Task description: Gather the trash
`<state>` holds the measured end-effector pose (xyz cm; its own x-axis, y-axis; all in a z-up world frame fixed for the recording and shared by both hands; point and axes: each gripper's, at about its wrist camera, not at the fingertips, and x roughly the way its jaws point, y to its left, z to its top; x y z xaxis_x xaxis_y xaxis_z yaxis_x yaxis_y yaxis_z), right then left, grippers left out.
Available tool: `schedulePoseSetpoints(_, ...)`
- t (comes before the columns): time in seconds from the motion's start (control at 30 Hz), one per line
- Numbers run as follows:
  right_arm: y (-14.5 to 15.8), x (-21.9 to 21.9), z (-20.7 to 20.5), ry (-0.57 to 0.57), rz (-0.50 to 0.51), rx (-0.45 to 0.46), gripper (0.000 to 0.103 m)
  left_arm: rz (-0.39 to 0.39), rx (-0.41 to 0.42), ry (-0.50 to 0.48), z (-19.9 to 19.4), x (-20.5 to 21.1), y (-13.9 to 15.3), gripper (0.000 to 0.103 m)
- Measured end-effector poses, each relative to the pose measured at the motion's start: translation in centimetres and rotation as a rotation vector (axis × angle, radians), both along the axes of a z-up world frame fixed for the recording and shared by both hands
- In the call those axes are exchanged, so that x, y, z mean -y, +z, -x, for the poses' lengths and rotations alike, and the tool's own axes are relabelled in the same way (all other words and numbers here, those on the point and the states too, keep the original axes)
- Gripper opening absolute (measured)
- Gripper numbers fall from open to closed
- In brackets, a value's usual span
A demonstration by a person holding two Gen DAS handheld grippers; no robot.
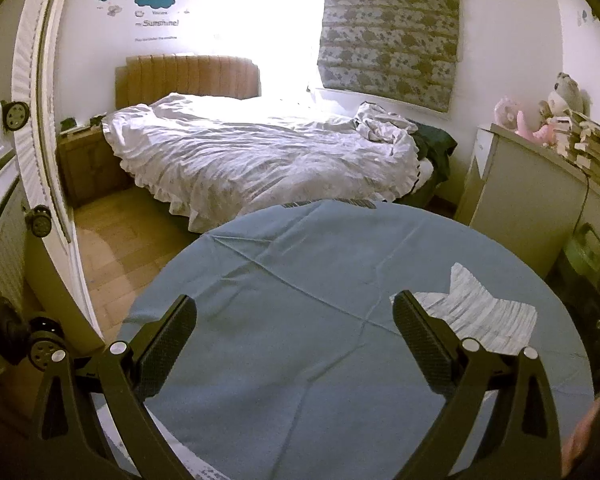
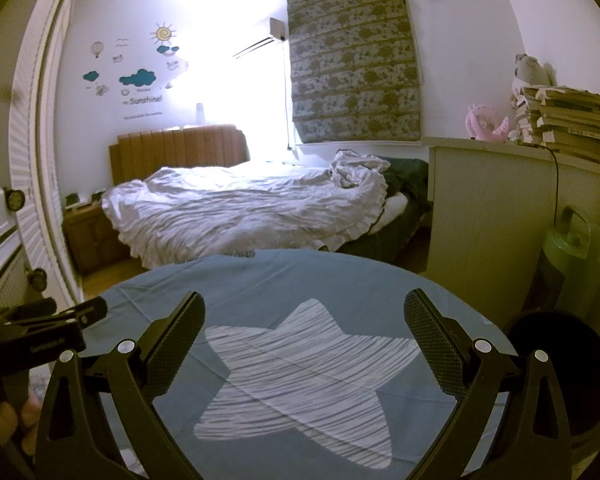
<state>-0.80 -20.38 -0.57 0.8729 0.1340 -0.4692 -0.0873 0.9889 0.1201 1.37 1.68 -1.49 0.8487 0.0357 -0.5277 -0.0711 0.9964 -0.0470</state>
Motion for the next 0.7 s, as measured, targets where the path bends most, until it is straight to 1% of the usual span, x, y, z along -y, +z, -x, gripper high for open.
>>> schedulePoseSetpoints(0.1, 0.0, 0.0, 0.0, 0.000, 0.000, 0.001, 0.098, -0.014, 0.006, -0.007, 0.1, 0.5, 0.1, 0.098)
schedulePoseSetpoints(0.2, 0.0, 0.0, 0.1, 0.000, -0.002, 0.001, 0.098, -0.042, 0.045, -0.017, 0.6, 1.1, 0.4, 0.098)
schedulePoseSetpoints(0.33, 0.0, 0.0, 0.1, 0.000, -0.002, 0.001, 0.098, -0.066, 0.032, -0.040, 0.4, 1.9, 0.3, 0.098)
schedulePoseSetpoints(0.47, -0.1, -0.1, 0.1, -0.001, -0.003, 0.000, 0.098, -0.043, 0.051, -0.039, 0.5, 1.7, 0.5, 0.098)
schedulePoseSetpoints(0.7, -0.1, -0.1, 0.1, -0.001, -0.003, 0.001, 0.098, -0.051, 0.054, -0.031, 0.4, 1.6, 0.6, 0.098)
